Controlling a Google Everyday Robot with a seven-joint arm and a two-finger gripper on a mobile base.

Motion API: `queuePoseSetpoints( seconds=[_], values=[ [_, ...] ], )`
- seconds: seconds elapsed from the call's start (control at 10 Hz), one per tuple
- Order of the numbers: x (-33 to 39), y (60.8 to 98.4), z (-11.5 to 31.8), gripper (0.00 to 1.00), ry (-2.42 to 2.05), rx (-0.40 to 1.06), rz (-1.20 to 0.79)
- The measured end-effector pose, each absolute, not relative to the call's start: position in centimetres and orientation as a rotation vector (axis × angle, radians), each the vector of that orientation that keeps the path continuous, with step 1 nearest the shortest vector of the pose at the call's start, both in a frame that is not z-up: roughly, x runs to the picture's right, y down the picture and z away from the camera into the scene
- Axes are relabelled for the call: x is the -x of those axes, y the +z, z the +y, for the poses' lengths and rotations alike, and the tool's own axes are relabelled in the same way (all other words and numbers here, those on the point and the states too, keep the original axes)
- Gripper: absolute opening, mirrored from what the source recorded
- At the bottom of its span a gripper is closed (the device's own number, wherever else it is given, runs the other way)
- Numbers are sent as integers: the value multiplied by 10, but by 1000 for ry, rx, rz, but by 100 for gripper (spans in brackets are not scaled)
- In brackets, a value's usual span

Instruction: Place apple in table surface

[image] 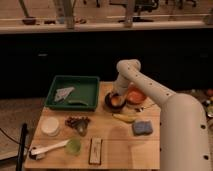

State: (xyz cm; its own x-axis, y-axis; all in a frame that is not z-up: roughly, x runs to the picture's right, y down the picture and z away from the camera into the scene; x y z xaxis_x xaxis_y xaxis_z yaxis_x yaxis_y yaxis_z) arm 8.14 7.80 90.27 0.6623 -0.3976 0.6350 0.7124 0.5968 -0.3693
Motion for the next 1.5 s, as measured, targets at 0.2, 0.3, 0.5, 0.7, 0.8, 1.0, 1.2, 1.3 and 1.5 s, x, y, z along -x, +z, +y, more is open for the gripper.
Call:
queuePoseSetpoints(
  seconds=[0.2,0.3,0.5,0.7,0.8,1.0,1.2,1.3,1.5],
  values=[
    [-83,895,71,0,-718,625,-551],
    [-83,893,69,0,-733,618,-557],
    [-85,878,57,0,-785,588,-589],
    [-90,864,50,0,-817,576,-623],
    [-89,860,49,0,-835,573,-638],
    [-87,850,47,0,-870,576,-665],
    [-86,833,45,0,-912,585,-685],
    [-87,826,44,0,-929,589,-691],
    [-86,810,45,0,-967,605,-704]
  ],
)
